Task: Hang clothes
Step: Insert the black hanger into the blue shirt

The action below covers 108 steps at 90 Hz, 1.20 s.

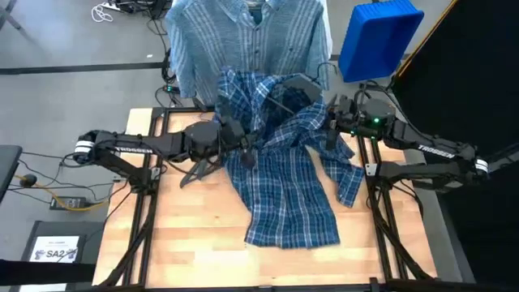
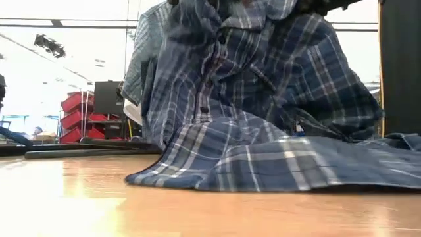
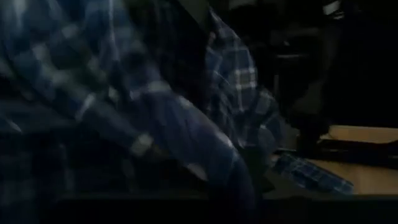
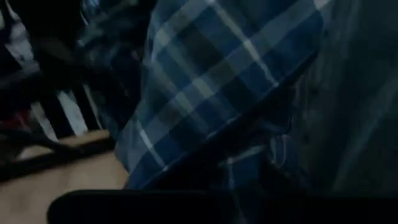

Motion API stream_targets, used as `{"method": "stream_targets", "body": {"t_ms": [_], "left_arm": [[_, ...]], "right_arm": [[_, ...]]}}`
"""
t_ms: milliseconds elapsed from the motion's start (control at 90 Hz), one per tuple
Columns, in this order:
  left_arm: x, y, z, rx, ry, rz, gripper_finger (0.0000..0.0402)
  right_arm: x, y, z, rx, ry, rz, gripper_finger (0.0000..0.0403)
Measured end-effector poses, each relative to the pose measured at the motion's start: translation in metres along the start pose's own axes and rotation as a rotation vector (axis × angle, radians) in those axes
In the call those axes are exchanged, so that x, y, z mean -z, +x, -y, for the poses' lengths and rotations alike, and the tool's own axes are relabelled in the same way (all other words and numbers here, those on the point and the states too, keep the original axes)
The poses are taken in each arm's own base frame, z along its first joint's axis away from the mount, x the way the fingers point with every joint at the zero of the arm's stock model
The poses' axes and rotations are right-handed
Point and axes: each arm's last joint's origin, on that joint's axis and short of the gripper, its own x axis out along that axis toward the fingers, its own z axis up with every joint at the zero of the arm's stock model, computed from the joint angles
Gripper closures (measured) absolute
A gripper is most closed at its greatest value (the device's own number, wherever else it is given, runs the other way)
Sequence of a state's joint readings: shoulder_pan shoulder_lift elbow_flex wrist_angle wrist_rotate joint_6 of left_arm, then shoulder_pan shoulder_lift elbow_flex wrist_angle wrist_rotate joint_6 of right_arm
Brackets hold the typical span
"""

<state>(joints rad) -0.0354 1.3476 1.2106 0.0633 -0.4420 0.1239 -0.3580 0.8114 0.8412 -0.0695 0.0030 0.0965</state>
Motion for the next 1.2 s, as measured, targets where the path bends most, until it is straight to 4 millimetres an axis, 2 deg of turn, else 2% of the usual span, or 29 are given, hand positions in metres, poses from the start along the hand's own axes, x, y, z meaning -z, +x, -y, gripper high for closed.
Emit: {"method": "stream_targets", "body": {"t_ms": [222,456,600,767,844,933,1078,1200], "left_arm": [[-0.017,-0.01,0.014,0.061,0.007,0.044,0.0247],[-0.062,-0.03,0.023,0.098,0.056,0.168,0.0134],[-0.091,-0.045,0.023,0.108,0.102,0.242,0.0098],[-0.109,-0.058,0.026,0.126,0.116,0.305,0.0091],[-0.107,-0.058,0.03,0.147,0.124,0.297,0.0094],[-0.093,-0.047,0.042,0.164,0.156,0.244,0.0101],[-0.055,-0.016,0.064,0.183,0.235,0.115,0.0114],[-0.029,0.01,0.071,0.16,0.266,0.039,0.0127]], "right_arm": [[-0.034,-0.011,-0.019,-0.066,-0.018,0.11,0.0403],[-0.069,-0.027,-0.033,-0.048,-0.067,0.238,0.0403],[-0.085,-0.035,-0.041,-0.063,-0.086,0.39,0.0403],[-0.097,-0.042,-0.045,-0.032,-0.122,0.522,0.0403],[-0.099,-0.042,-0.046,-0.022,-0.133,0.552,0.0402],[-0.101,-0.039,-0.047,-0.017,-0.148,0.576,0.0402],[-0.098,-0.03,-0.05,-0.013,-0.185,0.56,0.0402],[-0.095,-0.024,-0.052,-0.037,-0.211,0.544,0.0402]]}}
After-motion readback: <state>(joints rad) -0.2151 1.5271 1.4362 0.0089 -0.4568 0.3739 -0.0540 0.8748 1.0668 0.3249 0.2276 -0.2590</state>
